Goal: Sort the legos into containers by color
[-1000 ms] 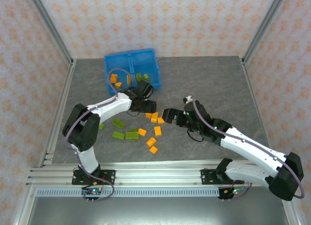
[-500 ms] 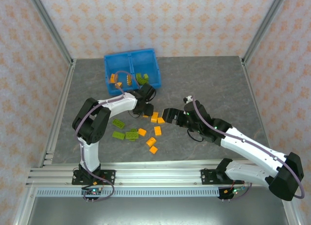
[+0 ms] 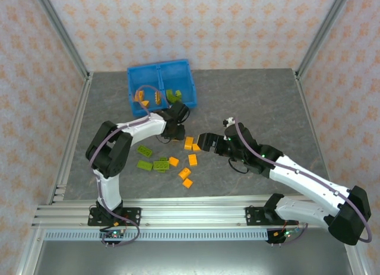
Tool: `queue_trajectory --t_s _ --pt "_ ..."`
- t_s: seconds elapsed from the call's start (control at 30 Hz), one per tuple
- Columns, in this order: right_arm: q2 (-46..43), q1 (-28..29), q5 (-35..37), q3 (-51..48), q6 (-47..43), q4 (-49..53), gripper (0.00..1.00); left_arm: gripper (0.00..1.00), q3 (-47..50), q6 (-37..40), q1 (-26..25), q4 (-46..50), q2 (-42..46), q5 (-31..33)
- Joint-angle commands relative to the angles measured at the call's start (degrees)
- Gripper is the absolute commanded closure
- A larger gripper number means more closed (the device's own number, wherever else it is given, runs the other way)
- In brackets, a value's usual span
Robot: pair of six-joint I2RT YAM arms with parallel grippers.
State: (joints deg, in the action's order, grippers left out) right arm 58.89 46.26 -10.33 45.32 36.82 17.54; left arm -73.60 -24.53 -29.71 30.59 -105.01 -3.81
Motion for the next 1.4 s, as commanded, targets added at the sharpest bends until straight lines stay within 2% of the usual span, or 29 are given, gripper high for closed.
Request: queue_trajectory --t_s 0.0,0.1,0.2,0.3,0.4,0.57,0.77,1.0,1.13,1.27,1.37 --pt "-0.2 0.4 0.2 1.3 -0.3 -0.2 0.01 0.70 -4.4 -0.1 4.8 2.5 7.1 4.4" --pt "-0.2 0.4 0.1 1.1 -0.1 -0.4 0.01 0.70 -10.6 1.1 10.2 4.4 7.7 5.6" --pt "-0.5 0.4 -0.1 0.9 0.2 -0.5 0.01 0.70 -17.8 2.9 14.2 5.2 4.8 8.7" --pt "-1.4 0.4 0.1 0.4 0.5 -0.4 0.01 0.70 -26.8 4.3 17.0 7.2 -2.2 11.4" --pt "-3.1 0.5 0.7 0.2 0.7 0.3 0.01 0.70 -36.7 4.3 19.6 10.5 -11.7 11.4" --pt "-5.9 0.5 2.0 -0.8 1.1 1.5 0.01 0.67 -48.0 2.5 21.6 15.3 -22.5 10.0" --pt "-6.3 0.5 1.9 -1.0 1.5 1.3 0.01 0.62 -50.1 0.4 22.5 16.0 -26.6 8.2" --pt "-5.0 0.5 1.9 -0.2 1.0 1.1 0.01 0.46 -47.9 -0.4 22.4 15.5 -22.1 5.7" --pt "-3.5 0.5 1.4 -0.1 1.0 0.1 0.01 0.43 -43.8 -2.1 22.3 14.1 -15.6 3.1" --pt "-0.9 0.5 3.3 0.3 1.2 0.7 0.01 0.43 -29.5 -5.8 21.0 5.3 0.0 -2.6" --pt "3.6 0.5 3.8 2.5 0.4 3.1 0.00 0.40 -20.2 -4.6 17.4 1.4 11.9 -3.6"
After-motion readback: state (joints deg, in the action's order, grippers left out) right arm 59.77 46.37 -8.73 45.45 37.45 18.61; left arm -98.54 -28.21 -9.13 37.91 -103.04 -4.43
